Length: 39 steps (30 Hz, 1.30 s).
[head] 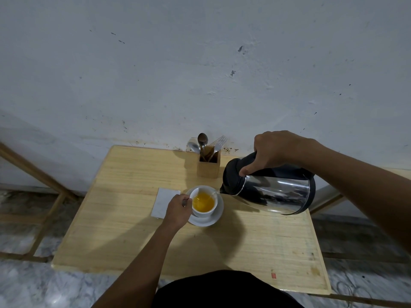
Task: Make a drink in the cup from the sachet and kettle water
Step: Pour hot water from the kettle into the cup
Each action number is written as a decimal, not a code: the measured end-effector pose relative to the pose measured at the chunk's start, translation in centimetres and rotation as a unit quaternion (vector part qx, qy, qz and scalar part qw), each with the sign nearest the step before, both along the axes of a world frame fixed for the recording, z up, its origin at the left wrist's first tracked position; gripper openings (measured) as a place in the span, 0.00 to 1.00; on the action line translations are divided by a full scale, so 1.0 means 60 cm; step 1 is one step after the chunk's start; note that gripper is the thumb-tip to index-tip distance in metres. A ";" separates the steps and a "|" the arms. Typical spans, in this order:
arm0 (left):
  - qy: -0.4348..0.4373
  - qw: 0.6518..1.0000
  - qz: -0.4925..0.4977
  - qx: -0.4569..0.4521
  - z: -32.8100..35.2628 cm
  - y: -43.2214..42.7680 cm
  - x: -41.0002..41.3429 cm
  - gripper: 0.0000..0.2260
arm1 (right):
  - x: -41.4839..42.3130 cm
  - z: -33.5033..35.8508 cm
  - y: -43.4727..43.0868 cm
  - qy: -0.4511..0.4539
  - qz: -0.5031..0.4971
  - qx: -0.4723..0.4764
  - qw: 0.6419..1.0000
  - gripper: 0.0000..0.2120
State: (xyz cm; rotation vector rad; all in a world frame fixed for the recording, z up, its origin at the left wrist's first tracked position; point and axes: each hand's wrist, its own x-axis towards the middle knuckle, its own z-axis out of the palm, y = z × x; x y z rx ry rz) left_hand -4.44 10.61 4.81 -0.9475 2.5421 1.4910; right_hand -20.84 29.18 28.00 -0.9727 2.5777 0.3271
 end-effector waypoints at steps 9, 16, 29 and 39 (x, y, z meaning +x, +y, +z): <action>0.003 1.000 0.003 -0.006 0.002 0.002 0.000 0.13 | 0.002 0.003 -0.005 0.002 0.011 0.005 1.000 0.32; 0.002 1.000 0.000 -0.007 0.005 0.002 -0.002 0.13 | -0.007 -0.003 -0.001 -0.005 0.006 -0.008 1.000 0.34; -0.016 1.000 0.009 0.017 0.006 0.001 -0.006 0.13 | -0.028 -0.024 0.043 -0.060 -0.061 -0.084 0.993 0.38; -0.014 0.997 0.065 -0.026 0.004 0.019 -0.016 0.09 | -0.048 -0.080 0.176 -0.089 -0.177 -0.341 0.919 0.47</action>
